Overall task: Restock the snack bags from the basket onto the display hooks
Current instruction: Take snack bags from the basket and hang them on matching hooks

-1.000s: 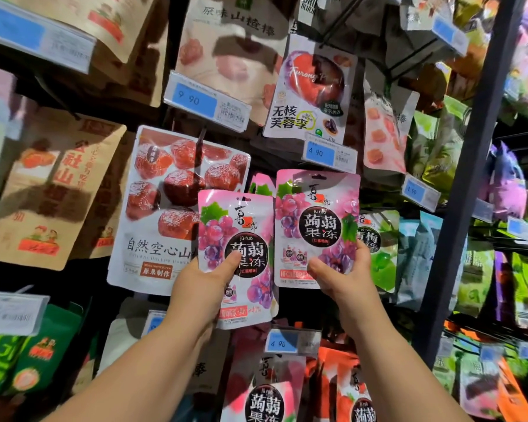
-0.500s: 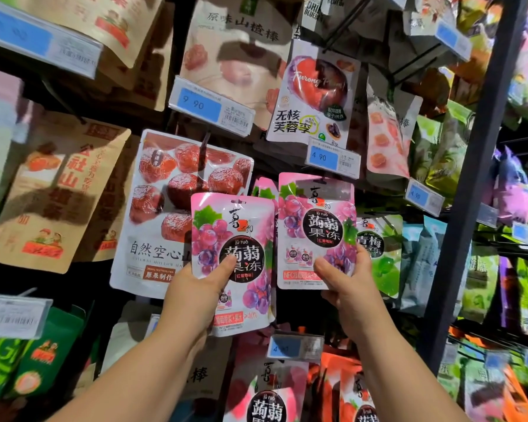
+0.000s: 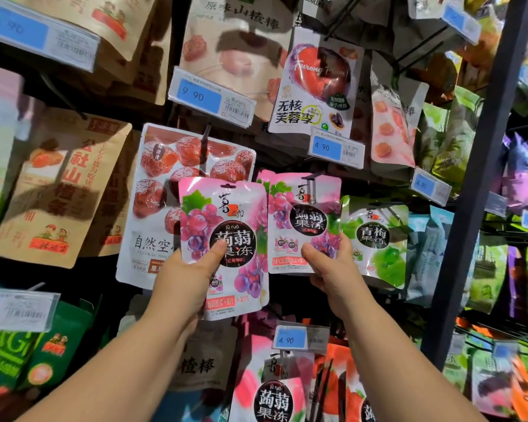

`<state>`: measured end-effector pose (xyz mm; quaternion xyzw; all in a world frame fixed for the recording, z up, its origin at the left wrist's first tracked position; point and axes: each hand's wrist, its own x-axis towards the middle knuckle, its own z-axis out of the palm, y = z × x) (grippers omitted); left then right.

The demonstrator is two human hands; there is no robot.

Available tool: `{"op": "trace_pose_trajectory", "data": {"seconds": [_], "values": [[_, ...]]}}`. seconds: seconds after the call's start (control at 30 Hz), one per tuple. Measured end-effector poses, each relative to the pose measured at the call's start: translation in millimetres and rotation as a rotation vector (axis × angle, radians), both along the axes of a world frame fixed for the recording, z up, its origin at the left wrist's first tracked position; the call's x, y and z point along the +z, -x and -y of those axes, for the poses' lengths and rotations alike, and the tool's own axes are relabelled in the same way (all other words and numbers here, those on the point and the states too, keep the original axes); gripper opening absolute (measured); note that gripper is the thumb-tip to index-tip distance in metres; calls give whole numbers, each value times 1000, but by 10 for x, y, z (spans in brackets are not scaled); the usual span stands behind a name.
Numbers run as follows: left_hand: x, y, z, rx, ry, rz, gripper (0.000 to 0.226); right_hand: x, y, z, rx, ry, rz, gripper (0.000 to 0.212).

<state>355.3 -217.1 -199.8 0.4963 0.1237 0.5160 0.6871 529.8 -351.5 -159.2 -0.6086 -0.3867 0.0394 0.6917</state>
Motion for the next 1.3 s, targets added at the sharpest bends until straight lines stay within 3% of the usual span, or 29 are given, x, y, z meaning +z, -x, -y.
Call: {"op": "trace_pose_trajectory", "data": {"seconds": [0.13,0.33,0.4,0.5,0.57,0.63,0.8,0.87,0.97,1.07,1.17,1.27,1.3], "values": [[27,15,-27,-7,-4,-3,15,-10,-39,-101,-33,11,-8,61],[108,-19,9,-65,-27,-19,19,-74,-99,-122,-205,75,59,78],[118,-63,40,-87,-53,-24,17,-99,-73,-93,-360,71,128,70],[127,-141,89,-129,-72,-25,20,-128,81,4,-550,21,299,39],[146,-198,138,-172,-71,-23,16,-133,201,76,-425,-49,321,23],[185,-257,203,-209,-68,-36,16,-125,306,127,-189,-69,271,21],[318,-442,379,-285,-29,-19,16,-201,272,200,90,11,166,40],[371,-504,454,-307,-34,-17,20,-231,200,239,131,11,127,60],[439,-599,529,-306,-69,-56,46,-212,126,307,123,-45,120,61],[491,-699,568,-316,-72,-64,61,-205,32,336,106,-84,136,83],[559,-768,589,-316,-74,-78,91,-177,20,328,88,-185,152,72],[591,-806,581,-312,-102,-88,46,-146,45,327,35,-232,228,70],[596,-834,567,-315,-106,-98,45,-138,55,326,15,-245,251,72]]}}
